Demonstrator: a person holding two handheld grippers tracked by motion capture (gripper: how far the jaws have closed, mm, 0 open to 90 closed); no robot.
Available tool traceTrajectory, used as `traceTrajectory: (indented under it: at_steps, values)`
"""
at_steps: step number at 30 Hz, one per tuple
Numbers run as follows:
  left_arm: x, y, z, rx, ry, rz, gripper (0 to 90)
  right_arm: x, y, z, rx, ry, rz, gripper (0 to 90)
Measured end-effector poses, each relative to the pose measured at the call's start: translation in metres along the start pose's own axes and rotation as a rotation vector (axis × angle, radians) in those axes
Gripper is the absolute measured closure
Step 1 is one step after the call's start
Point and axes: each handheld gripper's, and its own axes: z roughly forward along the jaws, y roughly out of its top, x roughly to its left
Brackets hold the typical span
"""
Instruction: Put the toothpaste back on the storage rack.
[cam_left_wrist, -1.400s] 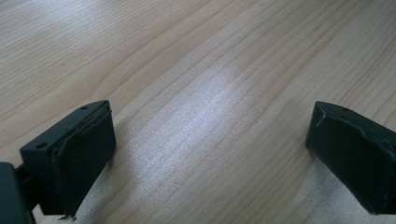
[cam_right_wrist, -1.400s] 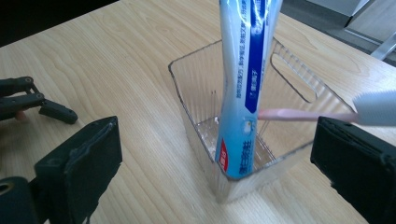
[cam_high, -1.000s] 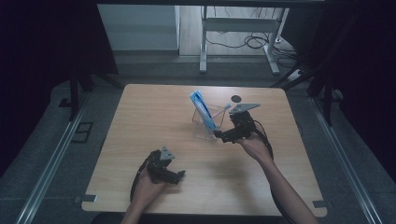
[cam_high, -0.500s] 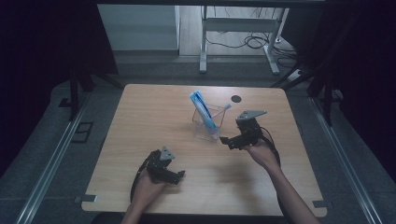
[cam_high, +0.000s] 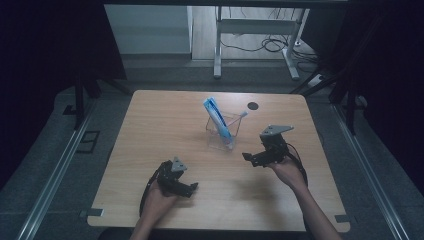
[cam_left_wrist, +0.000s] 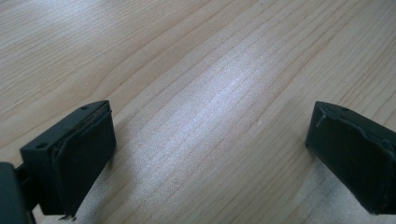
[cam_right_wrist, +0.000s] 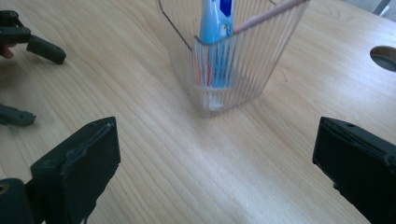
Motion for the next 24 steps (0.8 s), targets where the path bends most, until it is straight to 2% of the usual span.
traceTrajectory:
  at_steps: [24]
  values:
    - [-0.001,0.0,0.0,-0.003,0.006,-0.004,1.9,-0.006,-0.041,-0.026,0.005,-0.043,0.027,0.9]
